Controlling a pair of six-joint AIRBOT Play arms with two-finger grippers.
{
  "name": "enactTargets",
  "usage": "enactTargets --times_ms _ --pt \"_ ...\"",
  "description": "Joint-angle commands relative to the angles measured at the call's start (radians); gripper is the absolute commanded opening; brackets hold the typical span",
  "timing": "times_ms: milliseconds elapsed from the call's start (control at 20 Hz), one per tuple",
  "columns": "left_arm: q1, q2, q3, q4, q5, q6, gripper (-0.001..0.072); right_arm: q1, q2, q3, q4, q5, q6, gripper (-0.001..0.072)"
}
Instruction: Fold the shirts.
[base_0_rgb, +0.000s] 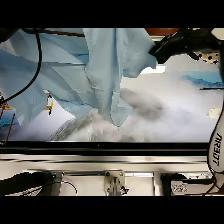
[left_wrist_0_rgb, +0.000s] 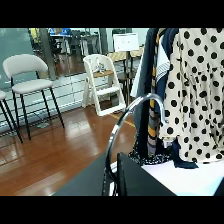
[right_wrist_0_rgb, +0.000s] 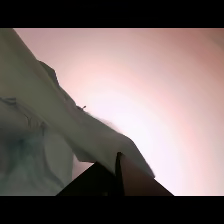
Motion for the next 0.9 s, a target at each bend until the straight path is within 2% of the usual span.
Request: enactTargets --times_ms 0,300,500,700,750,800,850 --pt "0.010 0.011 0.000 0.001 0.001 0.000 0.0057 -0.083 0.076 0.001 -0.071 0.102 0.056 0.0066" --pt "0.011 0.021 0.000 0.001 0.001 0.000 0.0057 -0.119 0.108 0.001 -0.132 0.219 0.138 0.0065" --pt "0.010 0.027 0.000 -0.011 0.001 0.000 0.0057 -0.119 0.108 0.001 -0.262 0.142 0.174 0.0065" --pt "0.010 0.028 0.000 -0.034 0.001 0.000 0.0057 -0.118 0.108 0.001 -0.231 0.052 0.187 0.0068" --pt "0.010 0.028 0.000 -0.034 0.001 0.000 0.0056 -0.118 0.108 0.001 -0.220 0.053 0.186 0.0117" --pt "0.010 0.028 0.000 -0.034 0.000 0.000 0.0057 -0.118 0.108 0.001 -0.200 0.060 0.186 0.0406" --pt "0.010 0.028 0.000 -0.034 0.001 0.000 0.0057 -0.118 0.114 0.001 -0.165 0.073 0.176 0.0633"
